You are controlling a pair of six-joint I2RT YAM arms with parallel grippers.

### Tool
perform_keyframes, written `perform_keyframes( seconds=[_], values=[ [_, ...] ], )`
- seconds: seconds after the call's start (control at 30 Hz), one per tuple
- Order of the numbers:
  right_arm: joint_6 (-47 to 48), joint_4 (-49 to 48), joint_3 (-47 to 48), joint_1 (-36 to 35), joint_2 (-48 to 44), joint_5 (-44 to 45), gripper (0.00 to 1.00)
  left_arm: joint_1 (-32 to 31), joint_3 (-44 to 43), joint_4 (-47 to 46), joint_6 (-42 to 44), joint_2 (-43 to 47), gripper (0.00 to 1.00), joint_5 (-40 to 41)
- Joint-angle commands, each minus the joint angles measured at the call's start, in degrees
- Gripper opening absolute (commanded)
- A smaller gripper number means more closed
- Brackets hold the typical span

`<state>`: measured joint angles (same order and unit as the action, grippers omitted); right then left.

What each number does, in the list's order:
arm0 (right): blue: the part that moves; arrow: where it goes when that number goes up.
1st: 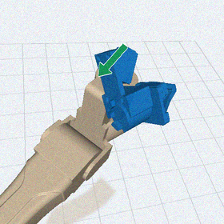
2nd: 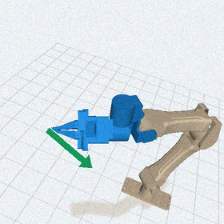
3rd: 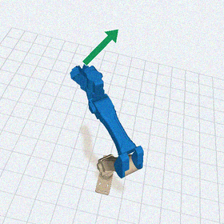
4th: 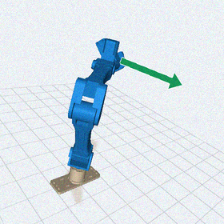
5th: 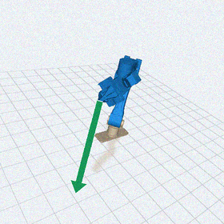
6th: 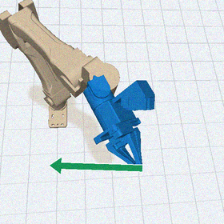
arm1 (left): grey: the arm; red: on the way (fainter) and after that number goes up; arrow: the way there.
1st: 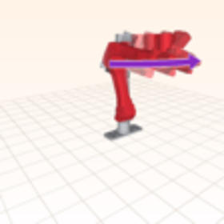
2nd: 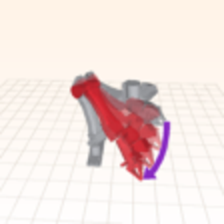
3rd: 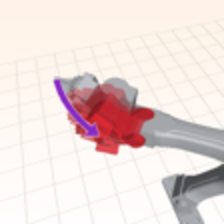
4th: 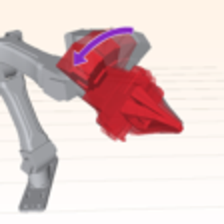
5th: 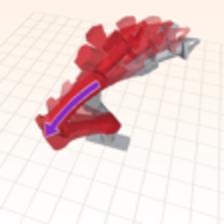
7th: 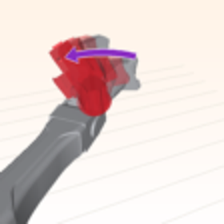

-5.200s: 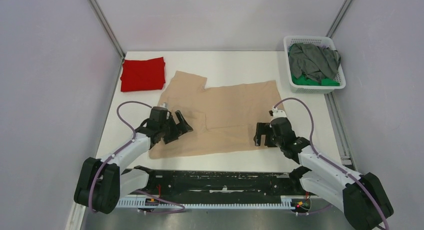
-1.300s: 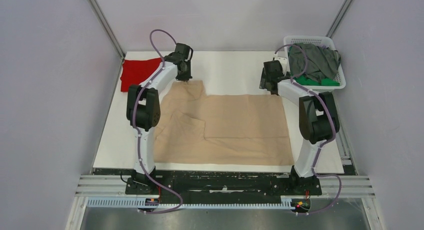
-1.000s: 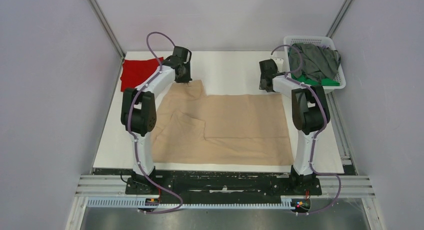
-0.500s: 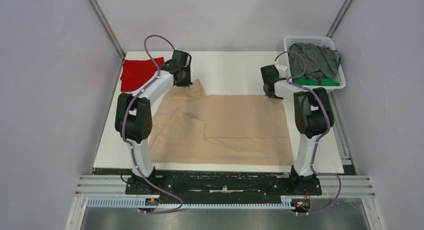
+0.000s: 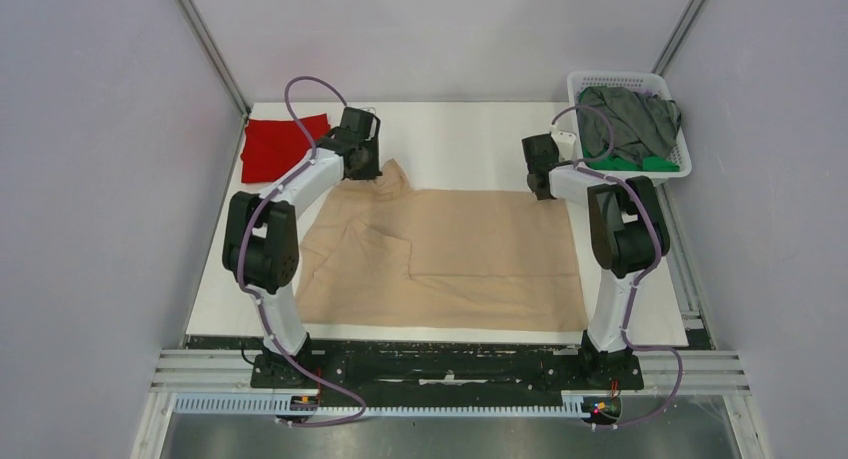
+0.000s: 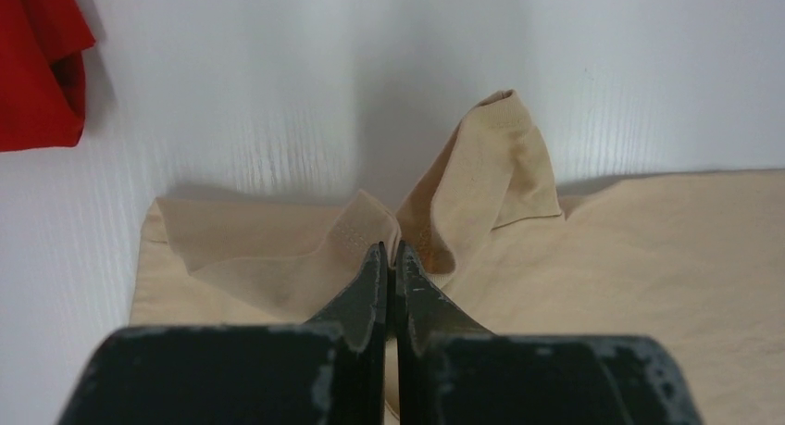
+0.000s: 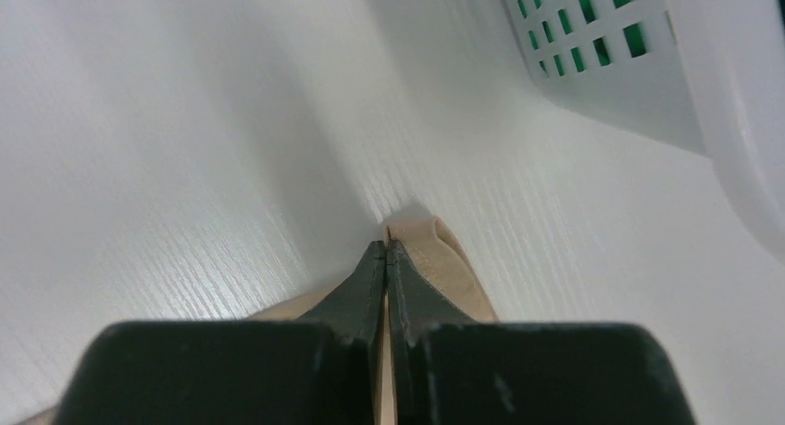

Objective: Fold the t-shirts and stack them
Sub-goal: Fold the other side of the tshirt into a rectangle

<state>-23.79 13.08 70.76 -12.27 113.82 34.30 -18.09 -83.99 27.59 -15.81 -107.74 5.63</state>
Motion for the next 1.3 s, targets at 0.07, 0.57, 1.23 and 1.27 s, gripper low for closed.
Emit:
perform_keyframes(
  seconds=[0.07,0.57,1.23,1.27],
  values=[
    [0.97,-2.87,-2.95,-0.29,-4.81,0.66,0.0,-0.28,3.65,-2.54,-0.86,6.1,0.02,-0.76],
    [8.15,-4.47,-15.64,-4.95,-19.84,-0.48,0.0,-1.87,16.57,-4.48,-3.11,19.14,0.02,0.75],
    [9.17,8.0,-27.19,-13.71,-40.25,5.69,0.0,-8.56,36.05,2.02,-15.14,45.76,0.02,11.52],
    [8.88,9.18,-27.46,-14.36,-40.73,5.89,0.0,-8.95,37.17,2.5,-15.69,46.74,0.02,11.83]
  ],
)
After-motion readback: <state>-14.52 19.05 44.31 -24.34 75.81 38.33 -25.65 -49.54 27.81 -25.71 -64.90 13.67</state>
